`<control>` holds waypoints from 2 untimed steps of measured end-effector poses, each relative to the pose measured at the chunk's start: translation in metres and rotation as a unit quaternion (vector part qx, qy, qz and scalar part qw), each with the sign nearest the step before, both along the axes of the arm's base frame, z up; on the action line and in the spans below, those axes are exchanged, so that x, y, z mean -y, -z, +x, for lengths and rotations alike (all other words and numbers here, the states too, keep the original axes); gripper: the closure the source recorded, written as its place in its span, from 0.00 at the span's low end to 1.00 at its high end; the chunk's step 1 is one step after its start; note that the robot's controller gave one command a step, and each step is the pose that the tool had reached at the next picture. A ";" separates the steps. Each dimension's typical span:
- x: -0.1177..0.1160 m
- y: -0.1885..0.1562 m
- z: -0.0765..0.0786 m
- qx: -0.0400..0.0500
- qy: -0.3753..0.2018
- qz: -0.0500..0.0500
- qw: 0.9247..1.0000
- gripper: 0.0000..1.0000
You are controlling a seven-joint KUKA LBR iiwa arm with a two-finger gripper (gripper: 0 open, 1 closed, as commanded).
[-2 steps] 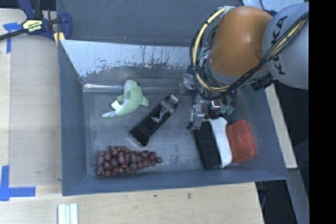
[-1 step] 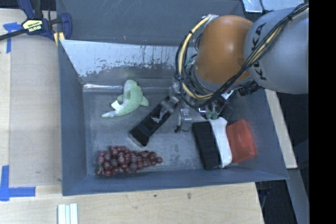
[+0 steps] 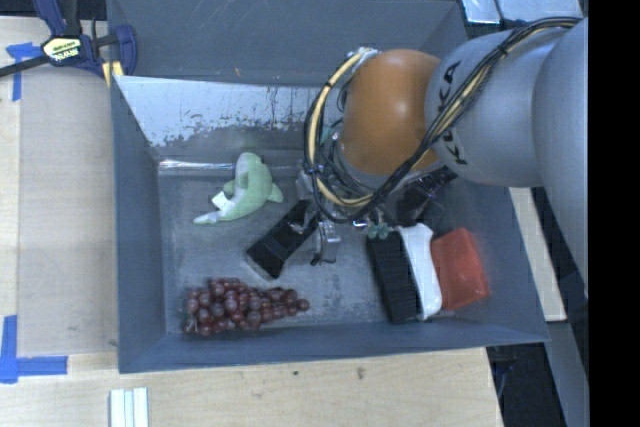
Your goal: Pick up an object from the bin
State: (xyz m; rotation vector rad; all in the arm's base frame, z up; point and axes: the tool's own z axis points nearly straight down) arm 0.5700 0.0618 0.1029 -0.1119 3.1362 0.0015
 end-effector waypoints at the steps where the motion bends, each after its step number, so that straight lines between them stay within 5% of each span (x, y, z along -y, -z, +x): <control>1: -0.019 0.027 0.031 0.002 -0.134 -0.002 0.991 0.00; 2: -0.026 0.031 0.038 0.006 -0.231 -0.001 0.973 1.00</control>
Offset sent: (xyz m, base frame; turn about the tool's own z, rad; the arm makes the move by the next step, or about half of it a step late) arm 0.0350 0.0262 -0.0329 -0.4697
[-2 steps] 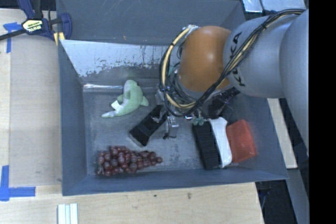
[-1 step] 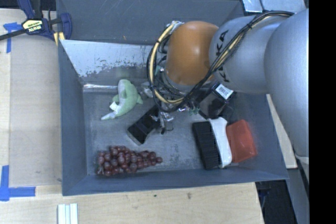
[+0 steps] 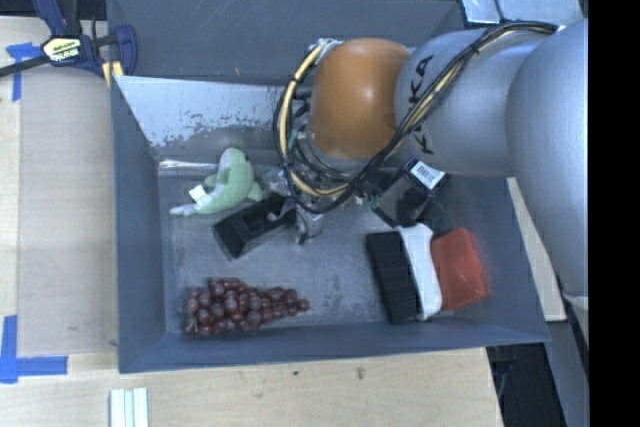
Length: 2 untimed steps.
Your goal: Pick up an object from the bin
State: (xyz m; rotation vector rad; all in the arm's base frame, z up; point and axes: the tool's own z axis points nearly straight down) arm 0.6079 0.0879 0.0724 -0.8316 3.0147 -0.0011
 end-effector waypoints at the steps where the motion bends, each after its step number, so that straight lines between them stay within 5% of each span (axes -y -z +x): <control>1: 0.000 0.000 0.000 0.000 0.001 0.000 1.000 1.00; 2: -0.003 -0.039 -0.003 -0.008 -0.001 -0.001 1.000 1.00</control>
Offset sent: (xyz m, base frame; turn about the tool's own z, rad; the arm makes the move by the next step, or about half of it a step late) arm 0.0050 0.0122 0.1683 -0.0171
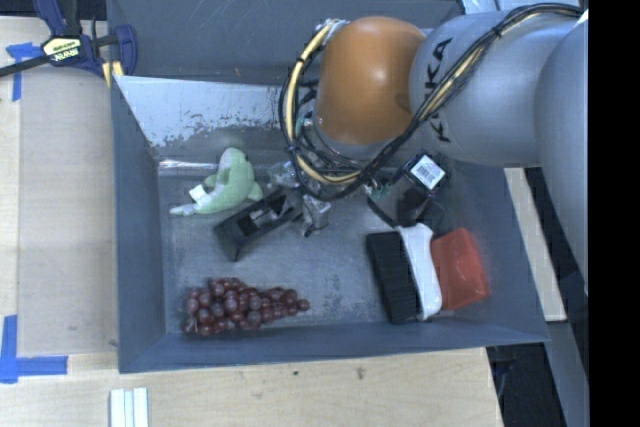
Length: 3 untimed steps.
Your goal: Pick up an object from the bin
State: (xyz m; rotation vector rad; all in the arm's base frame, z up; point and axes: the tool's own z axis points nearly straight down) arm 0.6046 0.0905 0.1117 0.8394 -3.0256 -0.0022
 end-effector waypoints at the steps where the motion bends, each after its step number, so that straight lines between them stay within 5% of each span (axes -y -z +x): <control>1: 0.011 -0.044 0.004 0.006 0.019 0.001 1.000 1.00; 3: 0.012 -0.114 0.001 -0.002 0.009 0.000 1.000 1.00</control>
Offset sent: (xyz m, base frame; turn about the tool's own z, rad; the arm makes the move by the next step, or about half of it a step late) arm -0.0032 -0.0021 0.0730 0.0086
